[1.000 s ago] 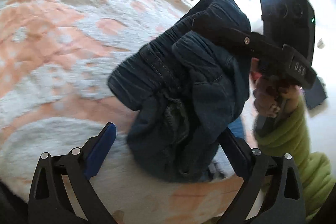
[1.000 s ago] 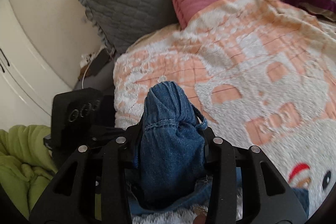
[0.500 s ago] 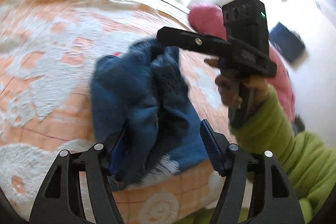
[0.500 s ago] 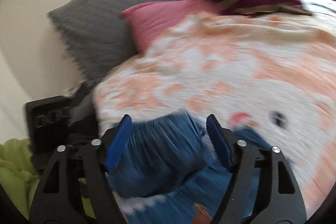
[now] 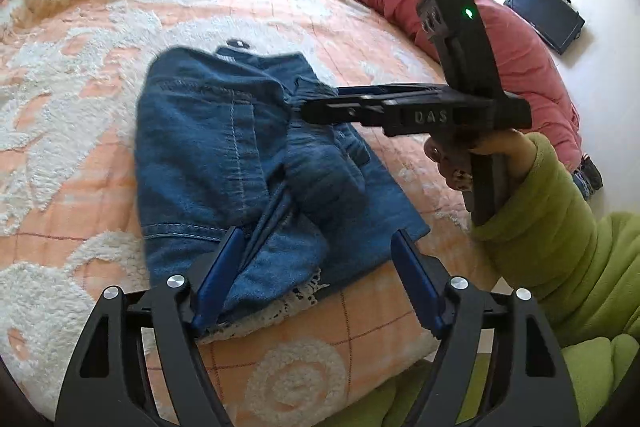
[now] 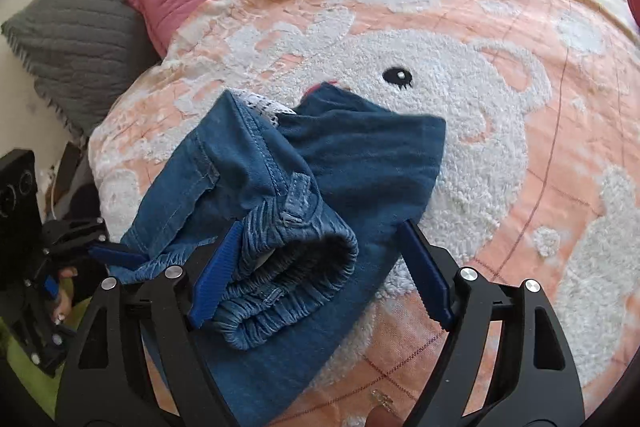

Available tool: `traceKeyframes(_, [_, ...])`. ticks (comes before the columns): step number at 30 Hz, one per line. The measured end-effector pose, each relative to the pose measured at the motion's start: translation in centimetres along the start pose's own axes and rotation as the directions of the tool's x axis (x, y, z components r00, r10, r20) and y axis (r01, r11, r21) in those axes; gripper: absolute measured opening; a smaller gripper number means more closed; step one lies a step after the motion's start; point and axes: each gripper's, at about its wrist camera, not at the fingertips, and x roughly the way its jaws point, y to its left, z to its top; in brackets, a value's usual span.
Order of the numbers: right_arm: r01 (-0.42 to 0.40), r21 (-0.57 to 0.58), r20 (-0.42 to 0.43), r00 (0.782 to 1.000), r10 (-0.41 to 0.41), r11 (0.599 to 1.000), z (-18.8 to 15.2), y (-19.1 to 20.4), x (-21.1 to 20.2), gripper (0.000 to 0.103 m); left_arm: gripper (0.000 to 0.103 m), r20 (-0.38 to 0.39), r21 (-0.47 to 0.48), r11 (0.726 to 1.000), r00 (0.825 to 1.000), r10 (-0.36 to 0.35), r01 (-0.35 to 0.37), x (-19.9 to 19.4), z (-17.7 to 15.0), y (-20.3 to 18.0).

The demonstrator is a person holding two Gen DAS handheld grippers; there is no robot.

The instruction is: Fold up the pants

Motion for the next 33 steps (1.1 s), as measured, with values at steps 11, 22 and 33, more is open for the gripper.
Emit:
traceKeyframes(11, [-0.068, -0.184, -0.025, 0.998, 0.064, 0.981, 6.1, 3.5, 1.1, 0.057, 0.022, 0.047, -0.007, 0.985, 0.984, 0.174, -0.174, -1.7, 0.2, 0.9])
traceKeyframes(22, [0.062, -0.414, -0.136, 0.982, -0.130, 0.908, 6.3, 8.2, 5.5, 0.003, 0.025, 0.011, 0.142, 0.959, 0.969, 0.246, -0.245, -0.5, -1.7, -1.4])
traceKeyframes(33, [0.146, -0.298, -0.112, 0.976, -0.187, 0.943, 7.1, 4.4, 6.1, 0.015, 0.026, 0.012, 0.100, 0.974, 0.979, 0.205, -0.205, -0.7, -1.9, -1.1])
